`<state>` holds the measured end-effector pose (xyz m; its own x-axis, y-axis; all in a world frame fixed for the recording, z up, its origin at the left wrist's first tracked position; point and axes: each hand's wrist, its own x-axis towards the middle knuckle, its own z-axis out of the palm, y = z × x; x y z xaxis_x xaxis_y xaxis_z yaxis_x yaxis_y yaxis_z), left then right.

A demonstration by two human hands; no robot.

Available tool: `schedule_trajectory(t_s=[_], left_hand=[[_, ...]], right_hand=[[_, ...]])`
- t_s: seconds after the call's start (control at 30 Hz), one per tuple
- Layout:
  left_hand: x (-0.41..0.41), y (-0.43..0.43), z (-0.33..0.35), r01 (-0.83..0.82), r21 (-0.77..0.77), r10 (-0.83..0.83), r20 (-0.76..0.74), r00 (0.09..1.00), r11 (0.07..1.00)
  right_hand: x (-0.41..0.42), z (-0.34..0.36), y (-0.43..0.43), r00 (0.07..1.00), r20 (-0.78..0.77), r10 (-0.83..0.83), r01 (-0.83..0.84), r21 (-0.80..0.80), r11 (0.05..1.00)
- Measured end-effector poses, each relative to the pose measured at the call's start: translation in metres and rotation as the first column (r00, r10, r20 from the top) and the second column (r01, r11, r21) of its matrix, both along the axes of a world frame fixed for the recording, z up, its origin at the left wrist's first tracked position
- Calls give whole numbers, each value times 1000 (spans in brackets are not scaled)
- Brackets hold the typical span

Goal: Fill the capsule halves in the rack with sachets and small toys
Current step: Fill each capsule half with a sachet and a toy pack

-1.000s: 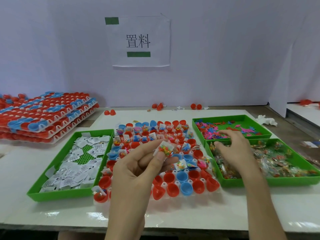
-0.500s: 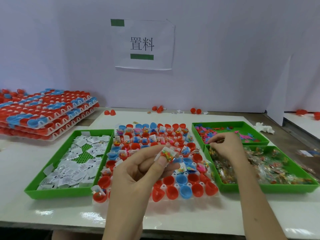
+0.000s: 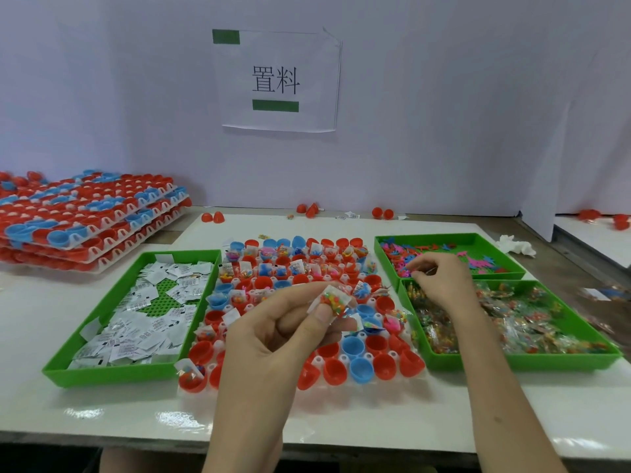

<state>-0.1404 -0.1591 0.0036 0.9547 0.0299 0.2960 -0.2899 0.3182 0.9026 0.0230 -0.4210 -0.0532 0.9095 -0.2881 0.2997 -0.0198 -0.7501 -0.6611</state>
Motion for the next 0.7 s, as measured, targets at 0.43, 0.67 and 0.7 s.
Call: schedule_trajectory(t_s=[0.43, 0.67, 0.7], left_hand=[[0, -1, 1, 10, 16, -10, 6, 1000, 1000], [0, 0, 1, -2, 22, 2, -5, 1000, 1000], [0, 0, 1, -5, 29, 5, -3, 1000, 1000]], right_hand=[[0, -1, -1, 990, 118, -72, 63, 74, 995], [-9, 8, 4, 926, 345, -151, 81, 209, 974], [-12, 12, 5, 903, 395, -171, 78, 241, 967]])
